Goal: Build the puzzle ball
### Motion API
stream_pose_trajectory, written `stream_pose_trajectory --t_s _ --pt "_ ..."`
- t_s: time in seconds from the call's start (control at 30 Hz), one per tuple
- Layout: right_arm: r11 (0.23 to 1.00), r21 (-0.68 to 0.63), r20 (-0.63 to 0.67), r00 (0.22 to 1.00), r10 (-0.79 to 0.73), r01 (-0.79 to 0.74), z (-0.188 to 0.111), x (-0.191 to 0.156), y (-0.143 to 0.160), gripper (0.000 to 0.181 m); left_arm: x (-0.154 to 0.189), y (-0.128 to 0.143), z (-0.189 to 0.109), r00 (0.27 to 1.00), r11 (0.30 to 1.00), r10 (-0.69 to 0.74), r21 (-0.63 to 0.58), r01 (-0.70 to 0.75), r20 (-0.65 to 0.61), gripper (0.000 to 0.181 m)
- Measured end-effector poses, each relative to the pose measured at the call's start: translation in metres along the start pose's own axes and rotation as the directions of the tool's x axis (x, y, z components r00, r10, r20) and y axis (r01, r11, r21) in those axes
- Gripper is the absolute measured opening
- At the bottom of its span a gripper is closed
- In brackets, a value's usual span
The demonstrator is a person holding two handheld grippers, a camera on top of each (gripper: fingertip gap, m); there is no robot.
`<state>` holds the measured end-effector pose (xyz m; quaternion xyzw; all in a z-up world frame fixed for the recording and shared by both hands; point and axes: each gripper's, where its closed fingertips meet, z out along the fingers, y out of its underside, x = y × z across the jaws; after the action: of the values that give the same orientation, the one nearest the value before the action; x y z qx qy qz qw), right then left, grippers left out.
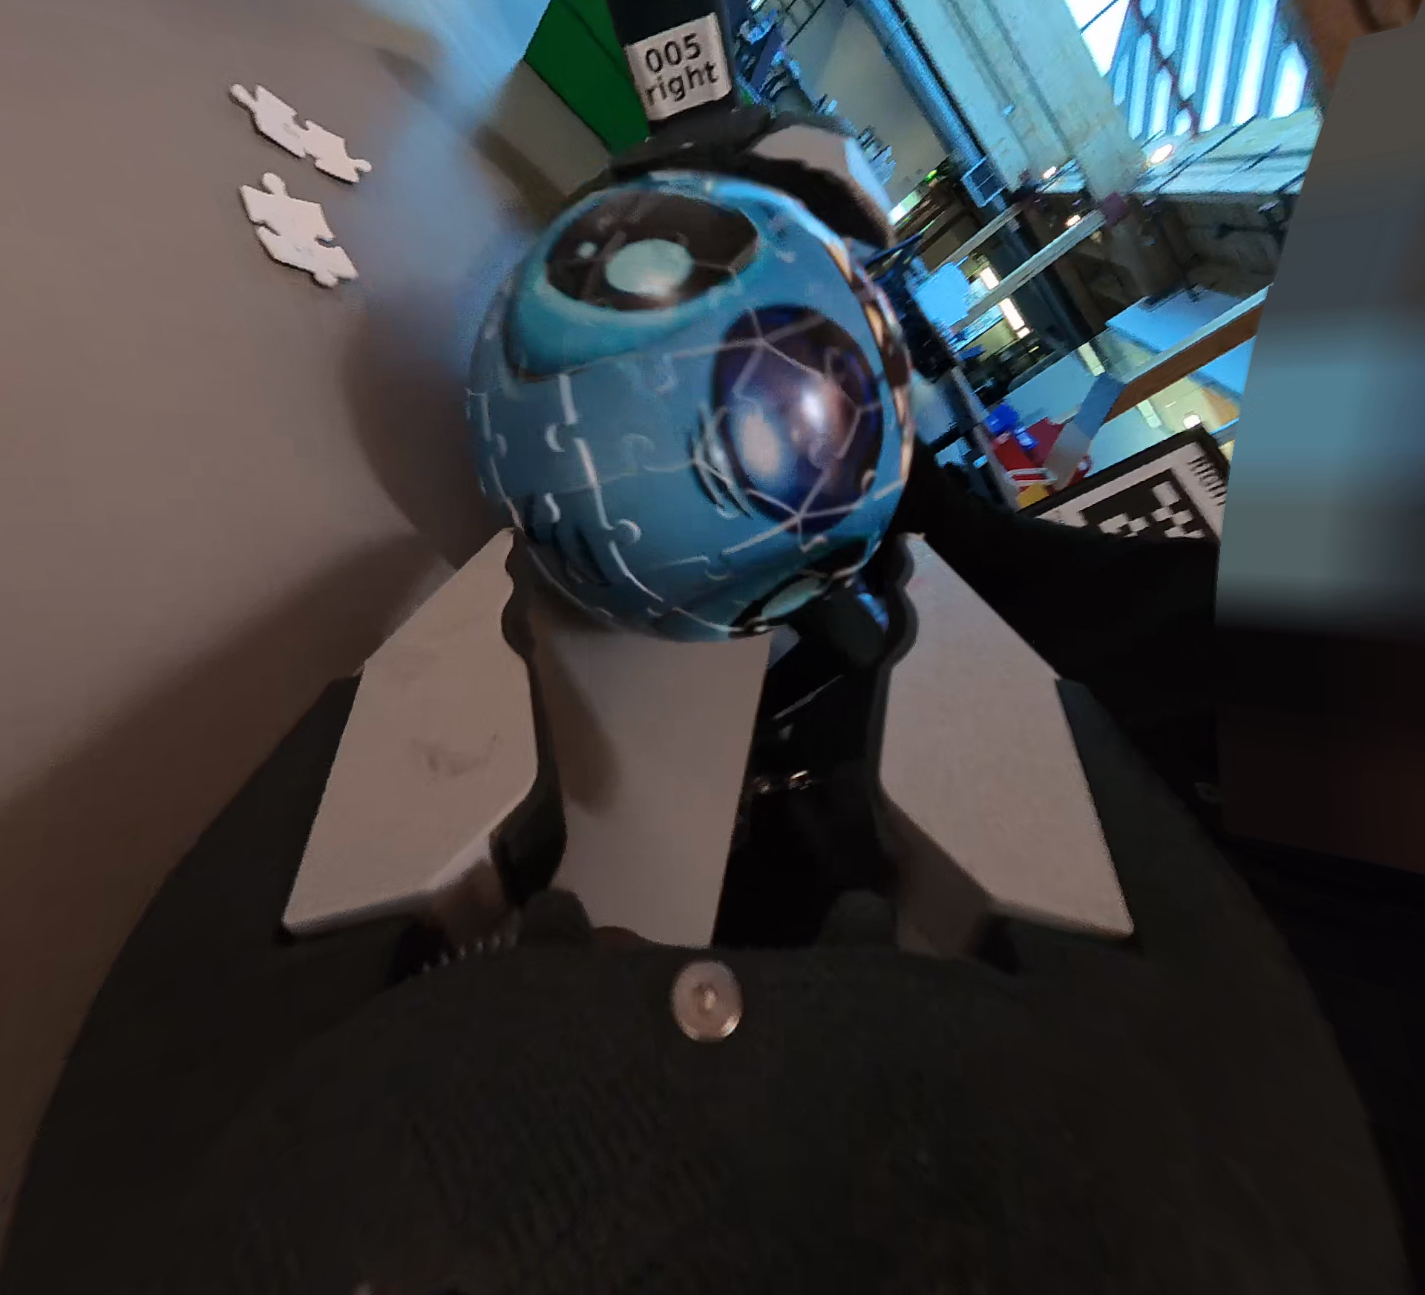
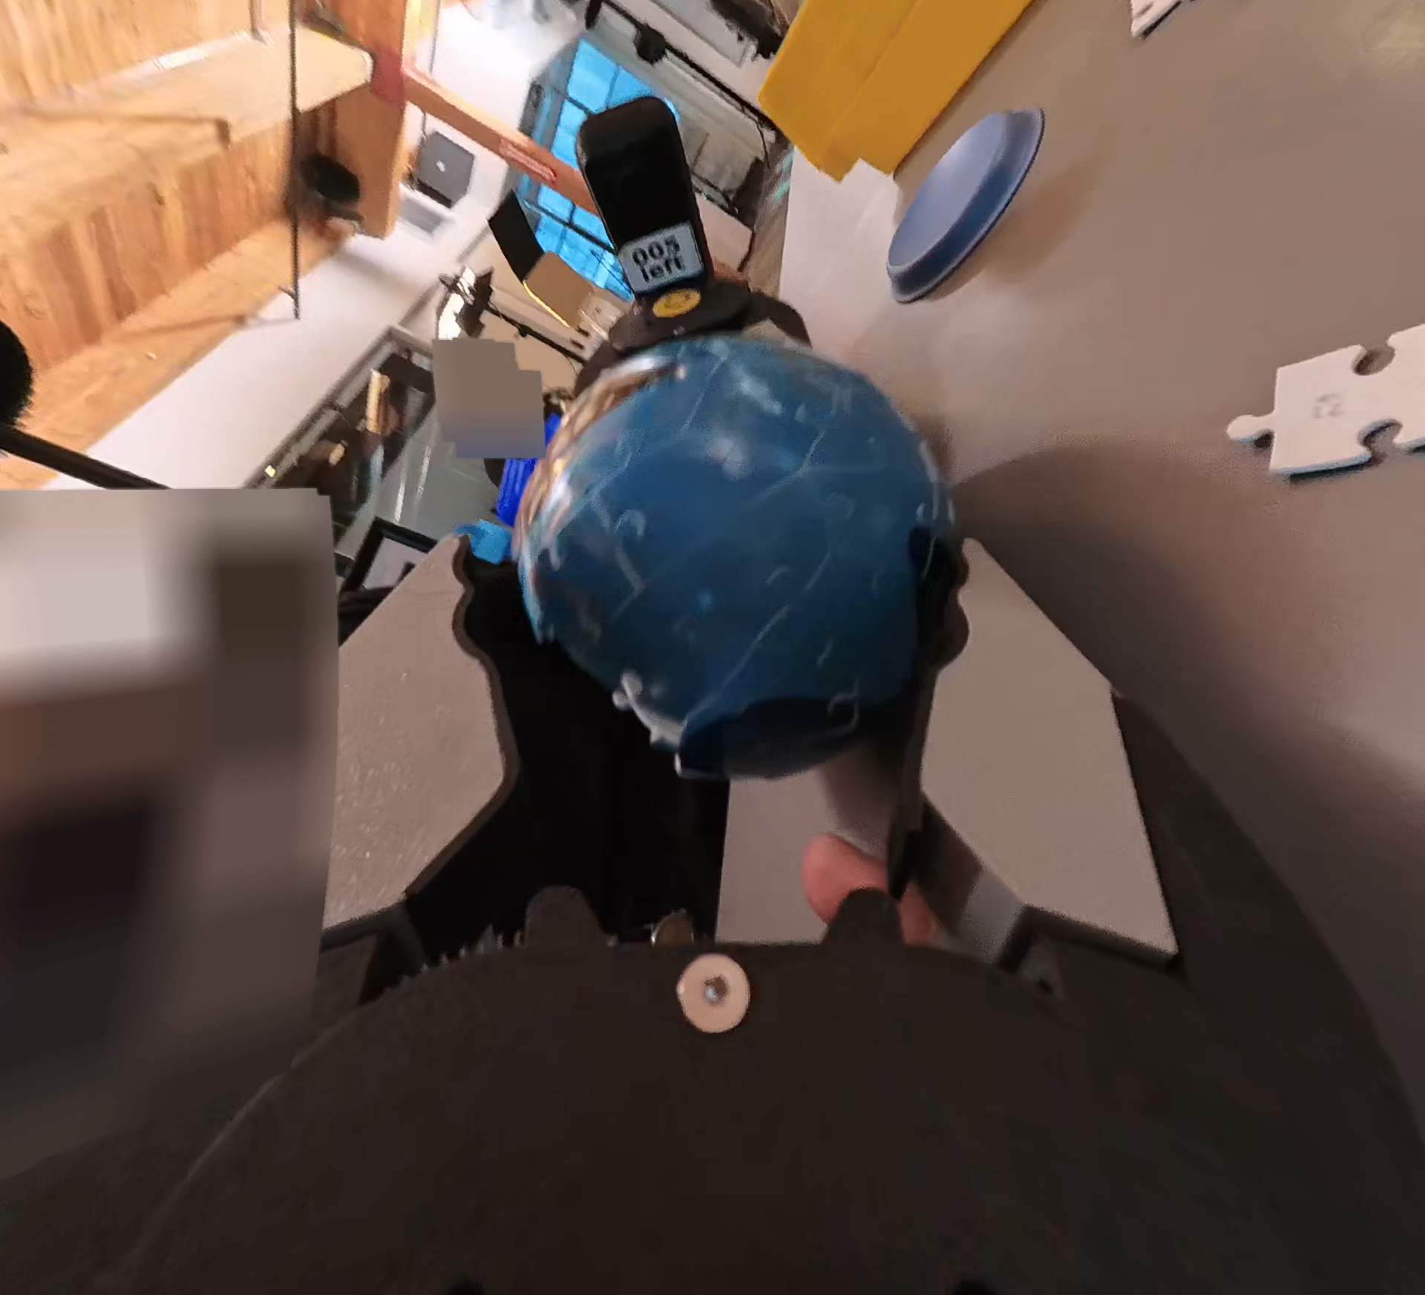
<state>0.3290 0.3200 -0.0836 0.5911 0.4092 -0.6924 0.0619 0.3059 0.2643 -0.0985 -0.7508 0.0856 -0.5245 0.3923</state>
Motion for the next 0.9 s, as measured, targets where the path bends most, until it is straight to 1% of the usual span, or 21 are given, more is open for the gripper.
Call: stream_pose_trajectory --t_s 0.03,0.07,0.1,0.13,0.17,0.2,0.23,0.27,0.4,0.5,0.6,0.67,0.73,0.77,0.9 --pt "1.000 0.015 0.009 1.000 0.004 -0.004 0.000 0.000 -0.002 0.109 0.003 -0.003 0.000 0.999 0.999 -0.023 0.022 0.023 -0.030 0.088" --pt "1.000 0.025 0.015 1.000 0.002 -0.003 0.001 -0.001 -0.004 0.105 0.005 -0.007 0.001 0.997 0.998 -0.047 0.046 0.050 -0.055 0.083" --pt "0.999 0.032 0.014 1.000 0.000 0.000 0.002 -0.002 -0.005 0.102 0.004 -0.011 0.002 0.996 0.995 -0.070 0.071 0.074 -0.063 0.081" --pt "0.999 0.037 -0.001 1.000 -0.005 0.005 0.004 -0.001 -0.005 0.101 -0.002 -0.013 0.004 0.995 0.992 -0.091 0.090 0.094 -0.036 0.081" --pt "0.999 0.043 -0.034 0.999 -0.015 0.017 0.005 0.003 -0.005 0.102 -0.009 -0.012 0.007 0.994 0.990 -0.111 0.088 0.111 -0.008 0.083" --pt "0.998 0.047 -0.056 0.998 -0.034 0.037 0.006 0.004 -0.005 0.108 -0.005 -0.011 0.009 0.993 0.990 -0.114 0.076 0.116 -0.027 0.082" --pt "0.998 0.049 -0.056 0.997 -0.046 0.049 0.006 0.003 -0.006 0.107 -0.001 -0.012 0.010 0.994 0.992 -0.097 0.074 0.100 -0.045 0.080" --pt "0.997 0.048 -0.055 0.997 -0.055 0.057 0.006 0.001 -0.006 0.103 -0.002 -0.012 0.010 0.996 0.994 -0.081 0.078 0.083 -0.029 0.082" --pt "0.995 0.052 -0.075 0.994 -0.081 0.085 0.003 0.001 -0.005 0.104 -0.003 -0.008 0.004 0.998 0.996 -0.049 0.073 0.046 0.041 0.085" --pt "0.995 0.055 -0.081 0.993 -0.080 0.085 -0.001 0.001 -0.003 0.106 0.009 -0.001 -0.001 0.996 0.994 -0.058 0.092 0.051 0.067 0.096" --pt "0.994 0.041 -0.097 0.991 -0.094 0.099 -0.004 0.001 0.001 0.110 0.015 0.011 0.010 0.990 0.994 -0.066 0.097 0.054 0.121 0.104" --pt "0.994 0.028 -0.107 0.989 -0.105 0.108 -0.004 0.000 0.003 0.113 0.016 0.026 0.027 0.987 0.995 -0.096 0.023 0.094 0.125 0.109" --pt "0.994 0.014 -0.109 0.988 -0.106 0.108 -0.004 -0.001 0.007 0.116 0.016 0.031 0.038 0.988 0.996 -0.088 -0.012 0.090 0.125 0.108" --pt "0.994 0.012 -0.114 0.988 -0.107 0.109 -0.004 -0.001 0.008 0.117 0.013 0.030 0.040 0.988 0.996 -0.083 -0.010 0.085 0.128 0.108" --pt "0.993 0.000 -0.136 0.984 -0.117 0.118 -0.006 -0.002 0.012 0.120 0.020 0.023 0.039 0.990 0.991 -0.135 0.020 0.135 0.040 0.113"
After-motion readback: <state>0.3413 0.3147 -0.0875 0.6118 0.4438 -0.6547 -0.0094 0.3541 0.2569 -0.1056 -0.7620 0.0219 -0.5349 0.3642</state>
